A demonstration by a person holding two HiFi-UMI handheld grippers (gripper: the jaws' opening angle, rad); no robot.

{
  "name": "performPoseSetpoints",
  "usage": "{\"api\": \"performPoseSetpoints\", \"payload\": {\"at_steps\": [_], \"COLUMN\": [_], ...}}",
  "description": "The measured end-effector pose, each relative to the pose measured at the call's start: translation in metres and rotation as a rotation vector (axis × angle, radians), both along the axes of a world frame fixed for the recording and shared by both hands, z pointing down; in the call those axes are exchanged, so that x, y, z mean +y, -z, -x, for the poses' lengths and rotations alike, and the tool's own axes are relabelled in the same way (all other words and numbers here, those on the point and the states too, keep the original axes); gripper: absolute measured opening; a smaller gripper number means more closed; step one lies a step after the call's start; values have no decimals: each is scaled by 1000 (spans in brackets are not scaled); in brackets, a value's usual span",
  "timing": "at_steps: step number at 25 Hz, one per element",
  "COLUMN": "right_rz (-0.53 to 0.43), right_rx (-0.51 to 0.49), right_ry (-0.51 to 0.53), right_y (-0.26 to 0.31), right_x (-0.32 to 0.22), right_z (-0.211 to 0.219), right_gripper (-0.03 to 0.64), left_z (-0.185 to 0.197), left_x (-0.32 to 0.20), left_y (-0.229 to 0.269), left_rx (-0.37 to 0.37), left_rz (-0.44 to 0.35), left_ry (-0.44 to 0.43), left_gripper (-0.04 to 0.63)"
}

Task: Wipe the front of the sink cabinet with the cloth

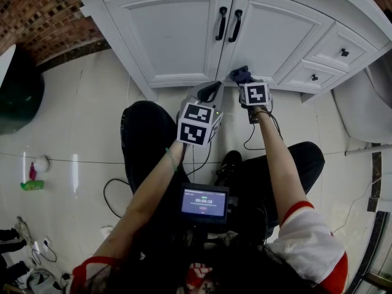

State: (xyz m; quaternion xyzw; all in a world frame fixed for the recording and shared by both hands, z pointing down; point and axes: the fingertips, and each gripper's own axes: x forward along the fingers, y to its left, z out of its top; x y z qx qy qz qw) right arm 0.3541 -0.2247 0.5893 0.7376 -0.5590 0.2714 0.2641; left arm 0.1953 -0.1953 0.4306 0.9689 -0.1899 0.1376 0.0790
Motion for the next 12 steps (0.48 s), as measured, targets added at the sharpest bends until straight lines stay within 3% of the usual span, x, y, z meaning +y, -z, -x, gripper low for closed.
{"api": "performPoseSetpoints", "payload": {"at_steps": [6,12], "right_rz": [56,-51], "right_rx": [9,26], "right_ry": [16,57], "right_y": [-12,54], "right_x": [7,15], "right_z": [0,-16], "right_gripper": [87,87], "left_z": [0,-6], "left_x": [-3,-1], "left_y": [-4,9], "left_rx": [-8,-3], "left_rz": [3,-29], "left_ry": [4,-16], "left_gripper": [32,32]}}
